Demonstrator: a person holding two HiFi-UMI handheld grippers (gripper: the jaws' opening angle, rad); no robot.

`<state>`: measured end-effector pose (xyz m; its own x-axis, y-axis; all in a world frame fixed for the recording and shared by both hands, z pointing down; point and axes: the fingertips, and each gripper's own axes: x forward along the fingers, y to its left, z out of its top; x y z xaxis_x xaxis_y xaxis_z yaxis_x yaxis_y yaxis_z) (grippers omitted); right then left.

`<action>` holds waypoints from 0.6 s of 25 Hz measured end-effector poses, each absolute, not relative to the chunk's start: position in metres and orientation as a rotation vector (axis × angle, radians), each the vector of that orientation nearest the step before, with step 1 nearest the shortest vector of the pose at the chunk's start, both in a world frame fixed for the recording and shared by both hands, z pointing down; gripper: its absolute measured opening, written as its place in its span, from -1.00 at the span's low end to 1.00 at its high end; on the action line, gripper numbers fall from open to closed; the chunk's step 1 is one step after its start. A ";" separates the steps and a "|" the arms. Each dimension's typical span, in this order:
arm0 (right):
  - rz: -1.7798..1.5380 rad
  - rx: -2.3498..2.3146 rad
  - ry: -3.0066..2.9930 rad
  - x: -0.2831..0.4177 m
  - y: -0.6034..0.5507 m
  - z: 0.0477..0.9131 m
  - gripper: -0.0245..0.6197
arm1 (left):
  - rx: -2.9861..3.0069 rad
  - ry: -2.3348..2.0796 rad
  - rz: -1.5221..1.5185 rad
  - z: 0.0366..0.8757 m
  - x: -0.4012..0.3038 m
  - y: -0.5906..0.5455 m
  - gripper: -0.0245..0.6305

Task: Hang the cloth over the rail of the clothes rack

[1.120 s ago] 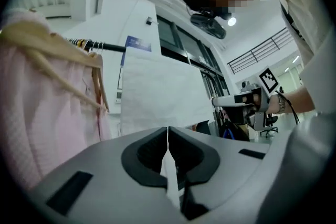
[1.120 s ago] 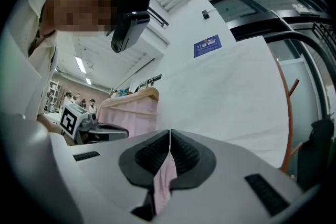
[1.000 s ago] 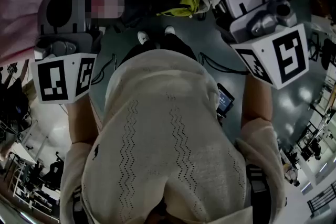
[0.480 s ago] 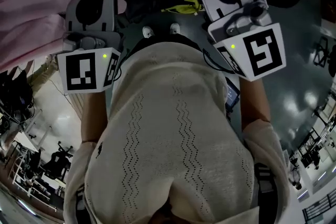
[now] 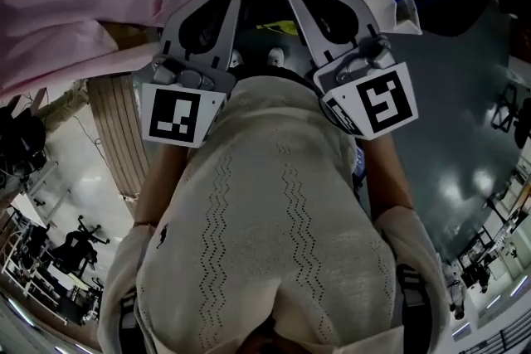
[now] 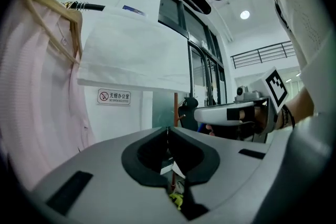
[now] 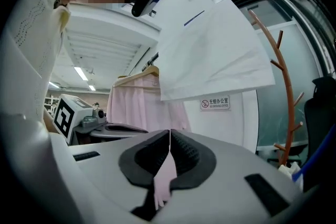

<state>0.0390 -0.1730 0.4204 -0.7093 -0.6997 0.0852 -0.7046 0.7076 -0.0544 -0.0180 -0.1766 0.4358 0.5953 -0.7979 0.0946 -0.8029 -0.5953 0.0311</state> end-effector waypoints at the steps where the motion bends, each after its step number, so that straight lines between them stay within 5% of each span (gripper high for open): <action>1: 0.139 1.163 -2.848 0.037 -0.169 0.424 -0.87 | 2.744 -1.361 0.109 0.439 -0.018 -0.174 -0.88; 15: 0.216 1.256 -2.823 0.036 -0.154 0.433 -0.87 | 2.709 -1.360 0.022 0.438 -0.016 -0.164 -0.88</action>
